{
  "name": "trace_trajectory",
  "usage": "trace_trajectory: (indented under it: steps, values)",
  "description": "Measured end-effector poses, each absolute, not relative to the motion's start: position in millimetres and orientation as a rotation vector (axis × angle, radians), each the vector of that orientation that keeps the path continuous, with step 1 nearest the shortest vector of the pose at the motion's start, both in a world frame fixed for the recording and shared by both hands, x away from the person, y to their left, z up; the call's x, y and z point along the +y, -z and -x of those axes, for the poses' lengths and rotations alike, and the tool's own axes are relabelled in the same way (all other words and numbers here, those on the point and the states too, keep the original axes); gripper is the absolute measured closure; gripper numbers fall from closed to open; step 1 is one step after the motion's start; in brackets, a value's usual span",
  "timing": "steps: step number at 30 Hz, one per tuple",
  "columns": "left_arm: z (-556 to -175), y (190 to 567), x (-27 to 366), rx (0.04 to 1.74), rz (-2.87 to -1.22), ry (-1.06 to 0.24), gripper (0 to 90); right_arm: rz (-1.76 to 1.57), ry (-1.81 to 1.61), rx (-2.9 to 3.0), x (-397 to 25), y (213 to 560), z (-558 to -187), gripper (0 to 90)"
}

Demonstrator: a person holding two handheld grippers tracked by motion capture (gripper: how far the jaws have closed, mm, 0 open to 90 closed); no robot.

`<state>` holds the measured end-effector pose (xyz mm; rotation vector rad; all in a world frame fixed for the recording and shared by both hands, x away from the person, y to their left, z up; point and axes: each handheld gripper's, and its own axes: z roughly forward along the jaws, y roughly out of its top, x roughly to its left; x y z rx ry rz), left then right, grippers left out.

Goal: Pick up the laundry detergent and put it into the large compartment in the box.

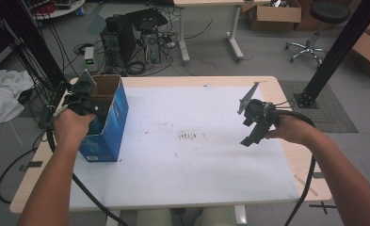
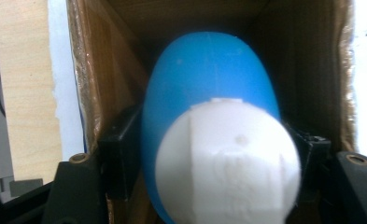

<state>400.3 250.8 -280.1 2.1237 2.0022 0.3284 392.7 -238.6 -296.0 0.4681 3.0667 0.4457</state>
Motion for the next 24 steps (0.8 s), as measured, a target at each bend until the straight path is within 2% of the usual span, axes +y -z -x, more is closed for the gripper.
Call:
trace_trajectory:
  steps: [8, 24]
  values:
    - [-399.4, 269.5, 251.2, 1.991, -2.108, -0.352, 30.0, -0.466, -0.447, 3.067, -238.8, 295.0, -391.2, 17.5]
    - [-394.6, 240.1, 252.4, 1.973, -2.104, -0.403, 28.7, -0.464, -0.451, 3.061, -239.5, 291.8, -389.1, 17.6]
